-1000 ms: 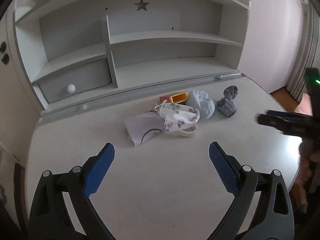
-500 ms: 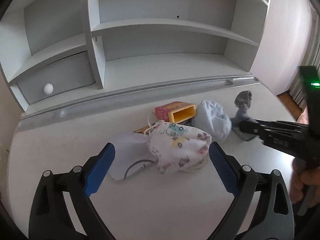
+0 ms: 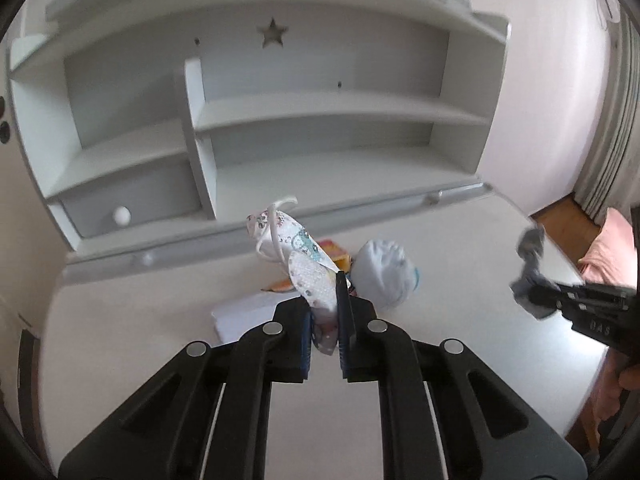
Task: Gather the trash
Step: 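Carry sock and mask over the bin and open both tools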
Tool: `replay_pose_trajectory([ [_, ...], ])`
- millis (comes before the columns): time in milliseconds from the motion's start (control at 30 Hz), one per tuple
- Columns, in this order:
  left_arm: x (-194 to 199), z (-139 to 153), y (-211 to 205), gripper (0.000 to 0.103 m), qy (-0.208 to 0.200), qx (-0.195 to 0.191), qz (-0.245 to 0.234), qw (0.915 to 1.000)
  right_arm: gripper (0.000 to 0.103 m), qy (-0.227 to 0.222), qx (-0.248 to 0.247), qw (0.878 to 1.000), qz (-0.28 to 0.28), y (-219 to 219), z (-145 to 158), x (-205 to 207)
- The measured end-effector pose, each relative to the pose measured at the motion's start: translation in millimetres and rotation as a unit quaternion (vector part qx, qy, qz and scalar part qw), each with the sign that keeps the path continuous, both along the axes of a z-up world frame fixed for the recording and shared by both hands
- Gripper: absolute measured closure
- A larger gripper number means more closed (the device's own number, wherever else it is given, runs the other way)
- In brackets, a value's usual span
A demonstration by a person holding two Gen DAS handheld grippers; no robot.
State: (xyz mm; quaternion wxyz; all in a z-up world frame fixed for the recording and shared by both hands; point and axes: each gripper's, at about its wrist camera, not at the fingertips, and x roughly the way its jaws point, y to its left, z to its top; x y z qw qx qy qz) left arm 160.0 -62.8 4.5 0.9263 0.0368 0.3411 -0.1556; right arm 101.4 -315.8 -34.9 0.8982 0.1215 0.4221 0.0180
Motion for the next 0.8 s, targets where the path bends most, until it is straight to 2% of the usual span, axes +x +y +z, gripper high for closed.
replay_pose_trajectory([
  [133, -24.6, 11.3, -23.1, 0.094, -0.001, -0.005, -0.044, 0.9990, 0.088, -0.001, 0.005, 0.999, -0.041, -32.9, -0.4, -47.1],
  [233, -49.7, 13.7, -62.6, 0.094, -0.002, -0.011, -0.097, 0.9952, 0.088, -0.002, 0.008, 0.996, -0.086, -62.2, -3.8, -87.8],
  [300, -66.9, 10.1, -93.8, 0.094, 0.002, -0.016, -0.135, 0.9908, 0.088, 0.000, 0.008, 0.993, -0.121, -82.9, -7.6, -116.6],
  [433, -106.6, -1.3, -174.0, 0.094, 0.015, -0.024, -0.228, 0.9732, 0.088, 0.005, 0.009, 0.979, -0.204, -132.2, -20.0, -184.4],
  [500, -128.3, -7.9, -211.9, 0.094, 0.025, -0.029, -0.274, 0.9610, 0.088, 0.012, 0.001, 0.969, -0.248, -155.5, -28.4, -220.1],
  [533, -144.9, -13.0, -238.3, 0.094, 0.032, -0.031, -0.304, 0.9518, 0.088, 0.017, -0.001, 0.962, -0.271, -167.4, -33.7, -238.7],
  [633, -182.0, -24.5, -287.6, 0.094, 0.039, -0.031, -0.357, 0.9328, 0.088, 0.033, 0.005, 0.942, -0.334, -201.0, -51.6, -294.1],
  [733, -224.9, -43.4, -337.0, 0.094, 0.051, -0.030, -0.413, 0.9088, 0.088, 0.046, 0.014, 0.921, -0.386, -228.0, -68.2, -346.4],
  [800, -256.9, -62.0, -370.9, 0.094, 0.065, -0.026, -0.455, 0.8879, 0.088, 0.056, 0.020, 0.908, -0.414, -243.6, -78.8, -375.6],
])
